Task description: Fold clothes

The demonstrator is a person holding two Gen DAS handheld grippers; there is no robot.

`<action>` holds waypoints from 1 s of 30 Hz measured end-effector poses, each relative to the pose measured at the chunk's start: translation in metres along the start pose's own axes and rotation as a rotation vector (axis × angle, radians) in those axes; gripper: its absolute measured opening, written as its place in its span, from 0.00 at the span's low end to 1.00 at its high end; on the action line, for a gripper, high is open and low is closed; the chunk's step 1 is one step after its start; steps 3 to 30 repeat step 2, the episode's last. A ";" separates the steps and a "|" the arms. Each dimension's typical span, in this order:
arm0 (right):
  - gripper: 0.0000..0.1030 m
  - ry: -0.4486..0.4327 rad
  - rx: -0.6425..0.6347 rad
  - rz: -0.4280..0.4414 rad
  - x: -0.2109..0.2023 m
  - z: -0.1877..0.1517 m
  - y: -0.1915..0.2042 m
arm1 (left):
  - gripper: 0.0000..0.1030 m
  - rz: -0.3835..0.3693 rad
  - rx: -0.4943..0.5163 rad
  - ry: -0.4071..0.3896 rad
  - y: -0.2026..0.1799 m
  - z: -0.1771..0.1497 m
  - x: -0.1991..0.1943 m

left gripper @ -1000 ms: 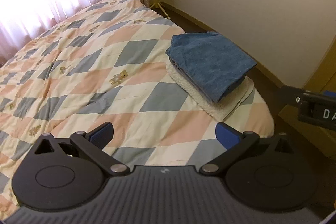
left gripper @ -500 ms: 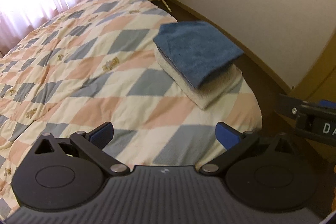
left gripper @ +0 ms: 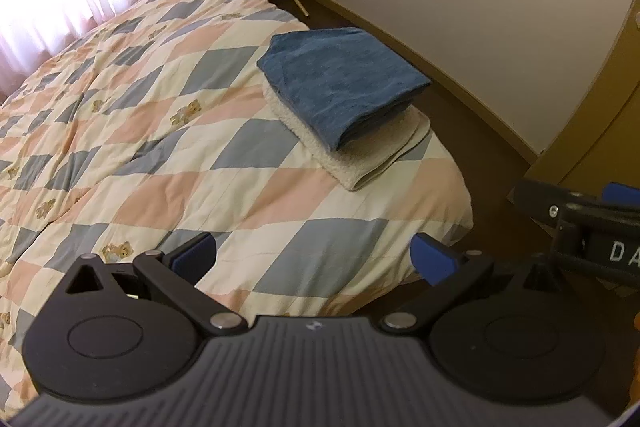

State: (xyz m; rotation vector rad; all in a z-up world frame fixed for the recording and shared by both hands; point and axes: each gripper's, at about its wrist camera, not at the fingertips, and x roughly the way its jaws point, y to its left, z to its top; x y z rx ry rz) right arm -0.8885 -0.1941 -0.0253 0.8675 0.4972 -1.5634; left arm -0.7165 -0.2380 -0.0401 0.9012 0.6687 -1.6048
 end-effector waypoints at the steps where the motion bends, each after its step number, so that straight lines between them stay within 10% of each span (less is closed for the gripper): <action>1: 1.00 -0.003 -0.002 -0.001 -0.001 0.000 -0.002 | 0.99 -0.006 0.001 -0.004 -0.001 0.000 -0.001; 30: 1.00 -0.007 -0.003 -0.002 -0.003 0.000 -0.003 | 0.99 -0.011 0.002 -0.009 -0.003 0.000 -0.002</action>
